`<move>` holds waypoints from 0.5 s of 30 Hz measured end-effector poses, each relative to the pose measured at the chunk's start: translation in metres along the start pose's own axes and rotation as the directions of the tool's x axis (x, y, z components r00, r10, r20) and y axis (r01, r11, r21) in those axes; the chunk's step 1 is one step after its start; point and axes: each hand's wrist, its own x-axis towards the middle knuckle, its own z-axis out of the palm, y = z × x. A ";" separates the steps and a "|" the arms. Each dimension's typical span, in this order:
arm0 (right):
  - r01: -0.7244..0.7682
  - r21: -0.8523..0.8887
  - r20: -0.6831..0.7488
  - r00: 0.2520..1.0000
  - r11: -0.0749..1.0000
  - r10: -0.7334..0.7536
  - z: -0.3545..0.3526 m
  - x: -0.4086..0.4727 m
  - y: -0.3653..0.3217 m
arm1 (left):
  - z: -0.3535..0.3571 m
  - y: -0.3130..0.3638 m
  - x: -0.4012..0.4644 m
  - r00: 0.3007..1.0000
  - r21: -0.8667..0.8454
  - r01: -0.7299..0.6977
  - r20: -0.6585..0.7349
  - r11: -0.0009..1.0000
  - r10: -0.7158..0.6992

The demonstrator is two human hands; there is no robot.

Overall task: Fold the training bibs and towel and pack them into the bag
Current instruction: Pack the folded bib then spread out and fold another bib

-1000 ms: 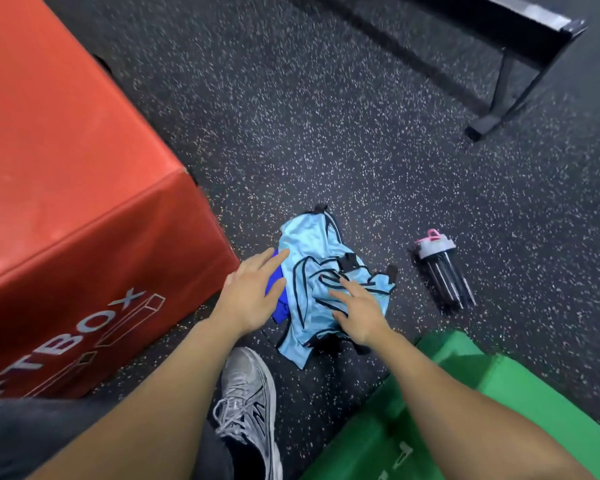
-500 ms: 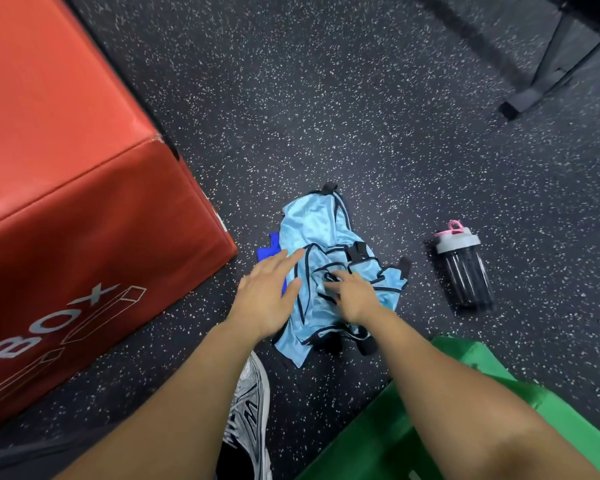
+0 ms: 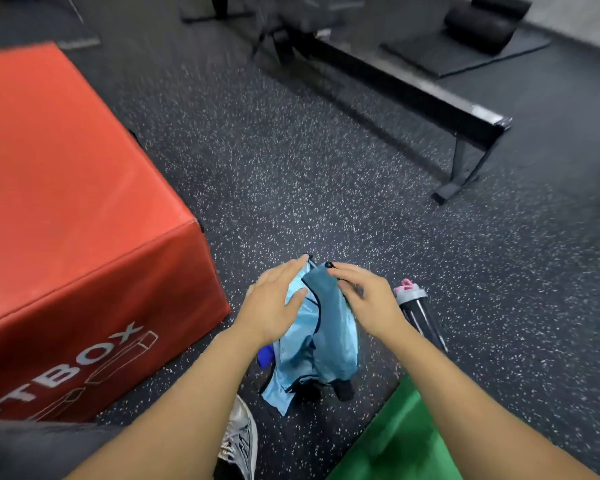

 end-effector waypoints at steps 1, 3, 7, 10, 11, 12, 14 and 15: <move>0.013 0.042 -0.012 1.000 0.999 -0.013 -0.012 0.002 -0.017 | -0.013 0.010 -0.001 0.999 0.001 -0.037 -0.020 0.999 0.037; 0.067 0.108 -0.050 0.997 0.992 -0.062 -0.033 0.007 -0.053 | -0.041 0.028 -0.004 0.993 -0.015 -0.093 -0.077 0.996 0.092; 0.196 0.169 -0.100 0.978 0.966 -0.181 -0.071 0.014 -0.130 | -0.104 0.068 -0.015 0.960 -0.027 -0.180 -0.222 0.983 0.169; 0.278 0.236 -0.133 0.958 0.931 -0.253 -0.095 0.018 -0.188 | -0.155 0.101 -0.024 0.930 -0.071 -0.222 -0.317 0.973 0.189; 0.305 0.254 -0.145 0.950 0.918 -0.275 -0.102 0.020 -0.207 | -0.172 0.111 -0.027 0.923 -0.093 -0.224 -0.340 0.970 0.181; 0.335 0.262 -0.157 0.940 0.905 -0.302 -0.107 0.023 -0.225 | -0.189 0.120 -0.030 0.917 -0.112 -0.228 -0.360 0.967 0.174; 0.401 0.257 -0.184 0.914 0.879 -0.363 -0.119 0.028 -0.261 | -0.221 0.137 -0.038 0.904 -0.140 -0.255 -0.386 0.957 0.185; 0.431 0.256 -0.193 0.900 0.865 -0.391 -0.124 0.032 -0.278 | -0.237 0.145 -0.044 0.896 -0.146 -0.273 -0.400 0.951 0.196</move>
